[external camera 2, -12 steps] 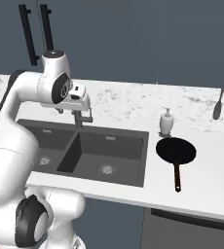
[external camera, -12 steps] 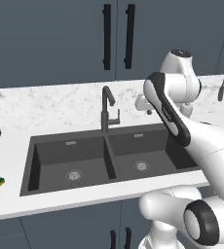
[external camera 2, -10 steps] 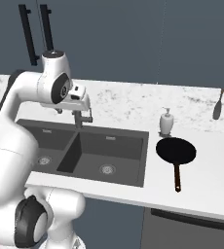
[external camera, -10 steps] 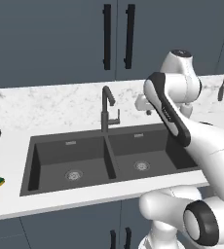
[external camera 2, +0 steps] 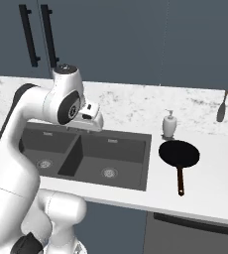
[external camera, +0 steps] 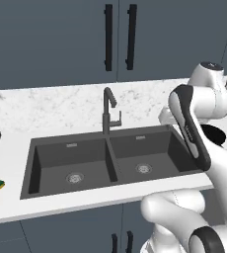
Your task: Pick the pan and sponge and place them into the sink. Then turn on the water.
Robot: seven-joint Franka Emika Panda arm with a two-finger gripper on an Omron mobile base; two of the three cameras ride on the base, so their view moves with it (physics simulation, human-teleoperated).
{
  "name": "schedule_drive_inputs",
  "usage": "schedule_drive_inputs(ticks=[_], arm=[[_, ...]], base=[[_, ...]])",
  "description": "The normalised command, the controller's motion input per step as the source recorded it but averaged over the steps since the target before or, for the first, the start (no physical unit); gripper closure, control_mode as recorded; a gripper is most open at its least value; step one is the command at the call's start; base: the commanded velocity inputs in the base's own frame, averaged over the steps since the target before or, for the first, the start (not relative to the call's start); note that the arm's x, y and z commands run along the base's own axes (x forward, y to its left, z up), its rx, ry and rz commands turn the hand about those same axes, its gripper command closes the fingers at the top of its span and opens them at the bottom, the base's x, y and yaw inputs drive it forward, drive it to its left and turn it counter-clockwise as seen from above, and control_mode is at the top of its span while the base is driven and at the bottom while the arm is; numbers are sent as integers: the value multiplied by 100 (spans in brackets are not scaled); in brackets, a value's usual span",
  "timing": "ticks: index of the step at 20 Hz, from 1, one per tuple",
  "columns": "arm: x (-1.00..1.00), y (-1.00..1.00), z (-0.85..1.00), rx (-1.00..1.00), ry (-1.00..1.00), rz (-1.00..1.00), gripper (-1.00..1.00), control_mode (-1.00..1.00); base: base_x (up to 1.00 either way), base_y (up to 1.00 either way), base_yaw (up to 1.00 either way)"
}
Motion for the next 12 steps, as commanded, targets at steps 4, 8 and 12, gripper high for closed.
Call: schedule_drive_inputs(ticks=[4, 8, 12], arm=[[-33, -67, -16, 2, 0, 0, -100, -100], [-34, -67, -15, 0, 0, 0, -100, -100], [-17, -95, -35, -4, 0, -1, -100, -100]], base=[[0, 0, 0], [0, 0, 0], [0, 0, 0]])
